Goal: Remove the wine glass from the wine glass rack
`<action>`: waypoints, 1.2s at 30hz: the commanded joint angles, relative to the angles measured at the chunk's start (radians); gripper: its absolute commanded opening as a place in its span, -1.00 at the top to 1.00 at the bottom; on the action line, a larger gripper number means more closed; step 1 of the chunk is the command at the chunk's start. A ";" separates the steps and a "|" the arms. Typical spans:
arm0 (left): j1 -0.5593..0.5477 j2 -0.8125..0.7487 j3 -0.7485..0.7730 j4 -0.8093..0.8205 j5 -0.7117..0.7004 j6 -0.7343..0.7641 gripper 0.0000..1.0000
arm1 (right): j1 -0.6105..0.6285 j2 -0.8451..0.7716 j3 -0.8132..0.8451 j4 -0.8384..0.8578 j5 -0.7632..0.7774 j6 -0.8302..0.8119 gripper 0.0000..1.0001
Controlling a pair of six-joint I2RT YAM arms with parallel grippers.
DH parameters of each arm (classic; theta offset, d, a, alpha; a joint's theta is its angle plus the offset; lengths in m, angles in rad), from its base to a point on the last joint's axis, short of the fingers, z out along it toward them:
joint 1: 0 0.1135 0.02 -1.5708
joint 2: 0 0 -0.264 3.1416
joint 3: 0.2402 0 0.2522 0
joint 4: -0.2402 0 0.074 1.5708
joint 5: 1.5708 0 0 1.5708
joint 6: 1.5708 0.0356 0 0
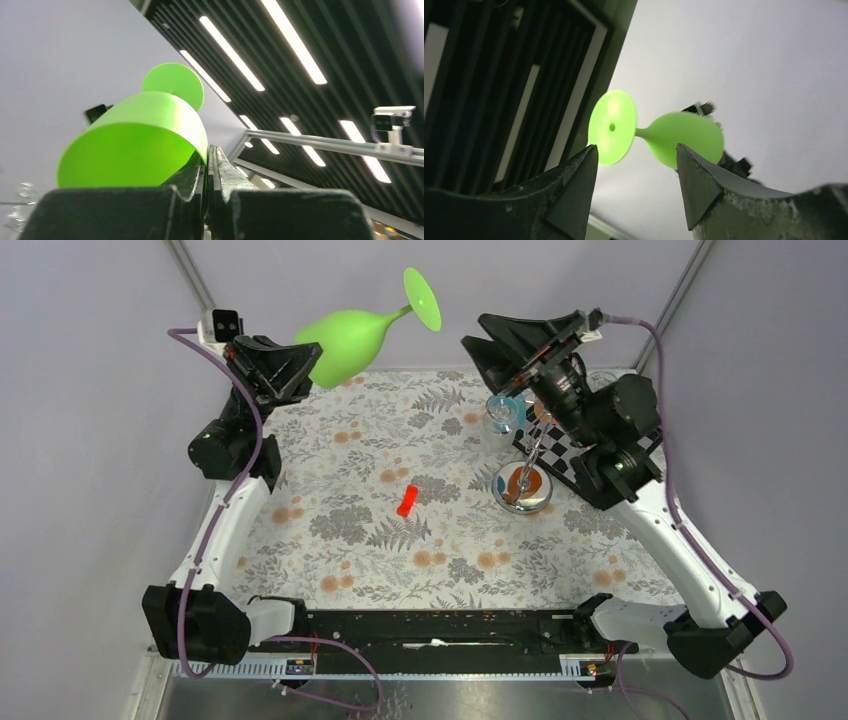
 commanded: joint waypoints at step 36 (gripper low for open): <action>0.268 0.484 0.761 -2.281 -0.758 1.637 1.00 | -0.180 -0.082 0.247 -0.729 0.010 -0.617 -0.20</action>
